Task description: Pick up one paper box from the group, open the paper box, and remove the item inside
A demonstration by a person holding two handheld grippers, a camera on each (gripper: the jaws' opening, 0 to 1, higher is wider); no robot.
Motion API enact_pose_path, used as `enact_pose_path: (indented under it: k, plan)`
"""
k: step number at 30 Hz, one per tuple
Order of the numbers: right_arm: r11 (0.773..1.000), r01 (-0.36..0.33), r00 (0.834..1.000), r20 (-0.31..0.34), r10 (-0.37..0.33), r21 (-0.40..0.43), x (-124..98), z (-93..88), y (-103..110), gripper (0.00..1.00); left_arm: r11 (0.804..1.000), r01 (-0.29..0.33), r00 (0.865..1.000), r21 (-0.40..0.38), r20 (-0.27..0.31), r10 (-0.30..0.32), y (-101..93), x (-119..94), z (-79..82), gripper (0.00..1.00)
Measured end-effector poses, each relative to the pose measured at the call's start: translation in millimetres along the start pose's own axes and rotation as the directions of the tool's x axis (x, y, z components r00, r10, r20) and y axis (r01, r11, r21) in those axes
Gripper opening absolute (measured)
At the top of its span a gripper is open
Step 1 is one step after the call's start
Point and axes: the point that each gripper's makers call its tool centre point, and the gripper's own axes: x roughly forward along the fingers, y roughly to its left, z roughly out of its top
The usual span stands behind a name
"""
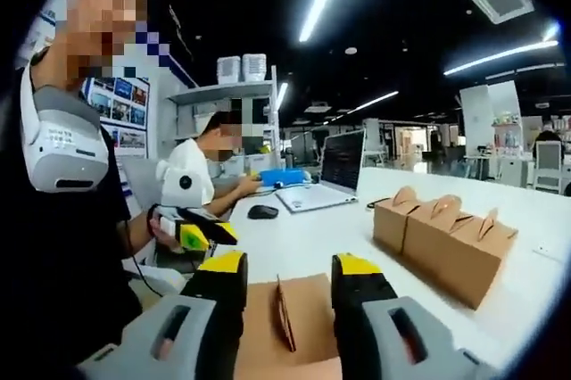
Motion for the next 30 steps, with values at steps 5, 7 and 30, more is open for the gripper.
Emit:
enact_pose_path:
  k: [5,7,30]
  plan:
    - [0.997,0.083,0.996,0.021,-0.083,0.005,-9,4.6,-2,0.37,1.0,-0.006,1.0,-0.011,-0.007,0.006,3.8,4,-1.3,0.25]
    - [0.994,0.109,0.993,0.035,-0.109,0.011,-15,7.3,-2,0.35,1.0,0.0,1.0,-0.004,-0.007,0.0,2.8,8,1.6,0.25]
    - [0.89,0.455,0.889,0.051,-0.455,0.022,-108,-9.6,2,0.34,1.0,0.022,1.0,0.008,-0.011,-0.022,-2.8,22,4.9,0.25]
